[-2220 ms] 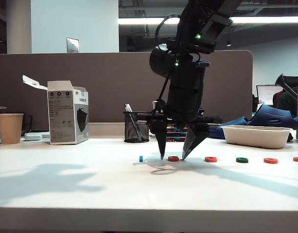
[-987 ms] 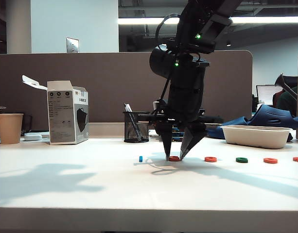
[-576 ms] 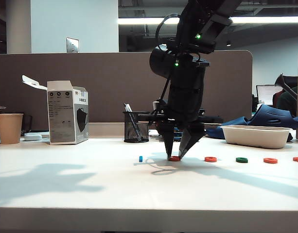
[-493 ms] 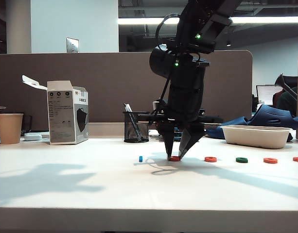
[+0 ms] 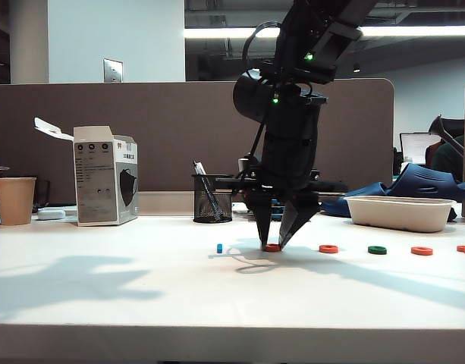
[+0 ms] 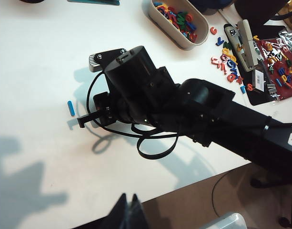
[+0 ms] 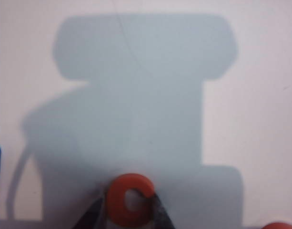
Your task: Select the appropriate letters from the row of letter magnets placed on the table to arrange into the word "cool".
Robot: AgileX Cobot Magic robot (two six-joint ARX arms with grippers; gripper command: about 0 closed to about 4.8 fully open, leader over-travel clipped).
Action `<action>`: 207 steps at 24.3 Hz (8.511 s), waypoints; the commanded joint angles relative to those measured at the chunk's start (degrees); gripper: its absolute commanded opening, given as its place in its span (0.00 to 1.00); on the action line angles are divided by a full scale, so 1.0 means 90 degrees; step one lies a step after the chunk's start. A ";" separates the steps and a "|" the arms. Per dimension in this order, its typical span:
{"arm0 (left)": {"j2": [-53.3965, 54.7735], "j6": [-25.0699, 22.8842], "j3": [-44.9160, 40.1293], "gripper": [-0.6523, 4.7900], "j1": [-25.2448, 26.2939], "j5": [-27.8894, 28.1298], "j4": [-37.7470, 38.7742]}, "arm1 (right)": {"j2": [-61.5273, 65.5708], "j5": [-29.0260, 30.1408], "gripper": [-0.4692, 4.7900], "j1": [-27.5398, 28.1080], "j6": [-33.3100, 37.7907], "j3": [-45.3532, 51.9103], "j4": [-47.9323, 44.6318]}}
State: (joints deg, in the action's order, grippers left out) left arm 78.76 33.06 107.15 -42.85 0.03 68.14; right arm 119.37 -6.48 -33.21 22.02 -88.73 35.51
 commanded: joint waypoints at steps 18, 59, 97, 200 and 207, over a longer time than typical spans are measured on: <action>-0.0017 -0.0007 0.0019 0.11 0.0005 -0.0002 -0.0063 | -0.2023 -0.0607 0.29 -0.0600 0.0627 0.0277 0.2047; -0.0017 -0.0007 0.0019 0.11 0.0005 -0.0002 -0.0061 | -0.1243 -0.0272 0.93 -0.1105 0.1005 0.1523 0.1132; -0.0017 -0.0007 0.0019 0.11 0.0005 0.0019 -0.0117 | -0.0321 0.2404 0.08 0.1700 -0.1287 -0.0440 0.1860; -0.0010 -0.0007 0.0019 0.11 0.0005 0.0022 -0.0160 | -0.1506 0.1447 0.08 0.3096 -0.1302 0.1188 0.1246; -0.0007 -0.0007 0.0019 0.11 0.0005 0.0022 -0.0158 | -0.1270 0.1639 0.08 0.3101 -0.1307 0.1183 0.0933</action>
State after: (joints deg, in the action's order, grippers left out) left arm 78.85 33.06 107.15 -42.83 0.12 67.46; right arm 107.79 7.75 -5.30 10.41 -78.00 44.84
